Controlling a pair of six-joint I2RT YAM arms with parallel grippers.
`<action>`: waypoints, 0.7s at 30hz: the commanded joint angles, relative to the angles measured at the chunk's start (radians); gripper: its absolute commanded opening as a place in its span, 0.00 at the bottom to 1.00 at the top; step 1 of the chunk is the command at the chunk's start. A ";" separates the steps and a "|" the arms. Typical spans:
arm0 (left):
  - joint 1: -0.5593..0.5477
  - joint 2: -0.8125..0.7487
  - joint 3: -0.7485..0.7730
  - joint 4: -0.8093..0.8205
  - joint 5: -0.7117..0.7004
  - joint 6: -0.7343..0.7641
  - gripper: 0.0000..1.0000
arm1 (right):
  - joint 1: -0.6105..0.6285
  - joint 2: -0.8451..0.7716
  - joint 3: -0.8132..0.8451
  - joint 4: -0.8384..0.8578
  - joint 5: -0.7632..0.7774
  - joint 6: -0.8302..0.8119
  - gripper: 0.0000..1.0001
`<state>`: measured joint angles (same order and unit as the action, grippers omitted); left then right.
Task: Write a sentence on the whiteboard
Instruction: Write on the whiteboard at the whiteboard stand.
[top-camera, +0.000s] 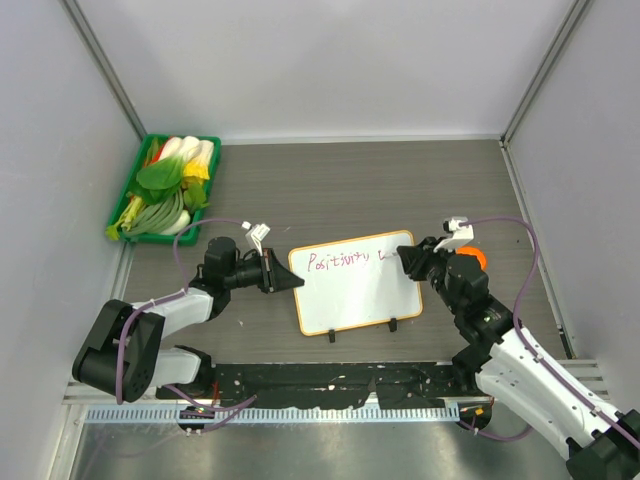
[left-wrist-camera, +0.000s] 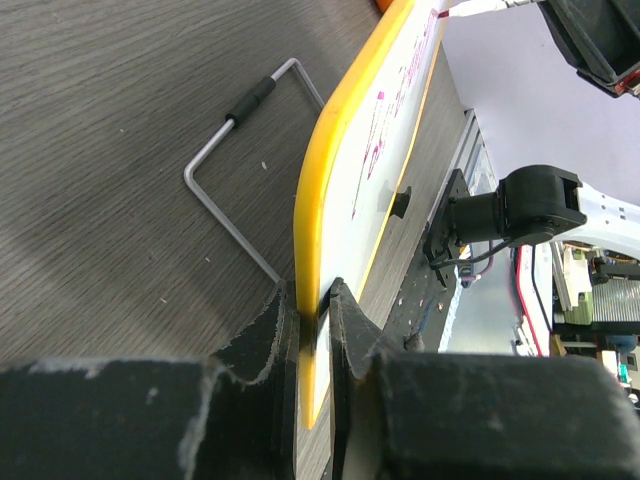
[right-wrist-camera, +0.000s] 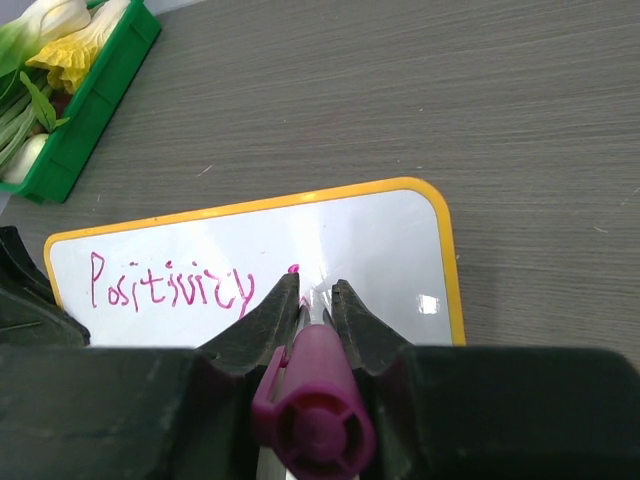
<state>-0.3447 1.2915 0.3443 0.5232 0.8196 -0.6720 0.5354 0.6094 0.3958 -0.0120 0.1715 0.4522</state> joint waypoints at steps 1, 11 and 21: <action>0.000 0.019 0.001 -0.069 -0.094 0.071 0.00 | -0.002 0.029 0.038 0.006 0.092 -0.024 0.01; 0.000 0.017 0.001 -0.069 -0.094 0.072 0.00 | -0.002 0.049 0.038 0.057 0.085 -0.009 0.01; 0.000 0.020 0.001 -0.069 -0.093 0.069 0.00 | -0.003 0.024 0.017 -0.017 0.056 -0.006 0.01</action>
<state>-0.3450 1.2915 0.3443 0.5224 0.8196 -0.6720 0.5354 0.6449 0.4152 0.0200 0.2058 0.4522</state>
